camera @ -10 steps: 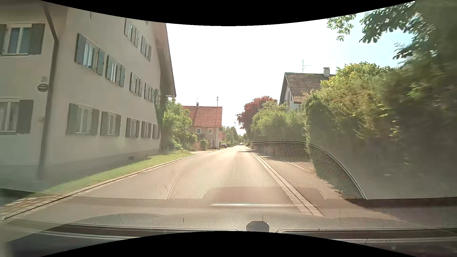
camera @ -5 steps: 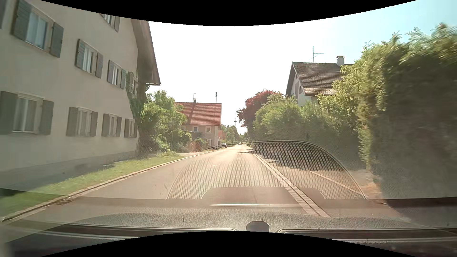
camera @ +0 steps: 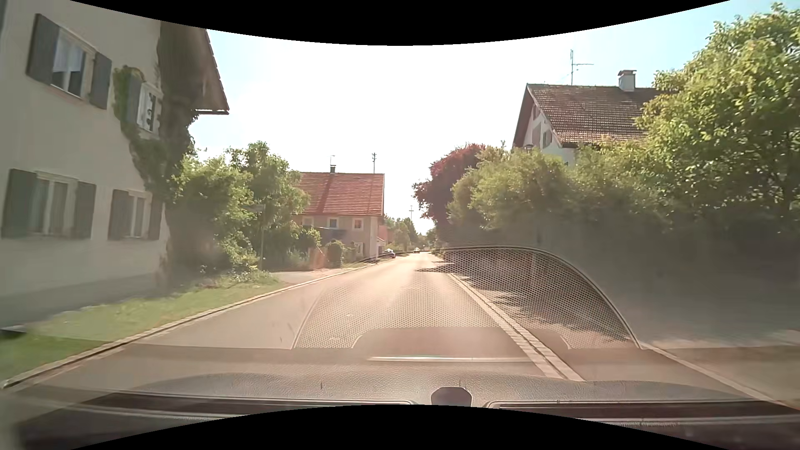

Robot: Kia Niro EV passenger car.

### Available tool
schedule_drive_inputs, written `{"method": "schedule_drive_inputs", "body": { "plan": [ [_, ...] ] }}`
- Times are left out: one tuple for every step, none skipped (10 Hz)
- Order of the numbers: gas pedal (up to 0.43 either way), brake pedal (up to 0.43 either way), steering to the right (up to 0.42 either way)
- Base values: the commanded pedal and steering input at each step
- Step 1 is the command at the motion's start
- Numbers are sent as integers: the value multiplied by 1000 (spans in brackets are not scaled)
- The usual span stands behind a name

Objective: Follow the waypoints while adhering to traffic rules and regulations

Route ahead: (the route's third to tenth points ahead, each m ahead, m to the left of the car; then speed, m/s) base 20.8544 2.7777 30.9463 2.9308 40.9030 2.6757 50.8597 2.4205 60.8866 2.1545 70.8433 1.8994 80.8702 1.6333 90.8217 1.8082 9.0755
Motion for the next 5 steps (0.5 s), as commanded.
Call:
{"method": "schedule_drive_inputs", "body": {
  "plan": [
    [150, 6, 8],
    [150, 6, 8],
    [150, 6, 8],
    [150, 6, 7],
    [138, 6, 6]
  ]
}}
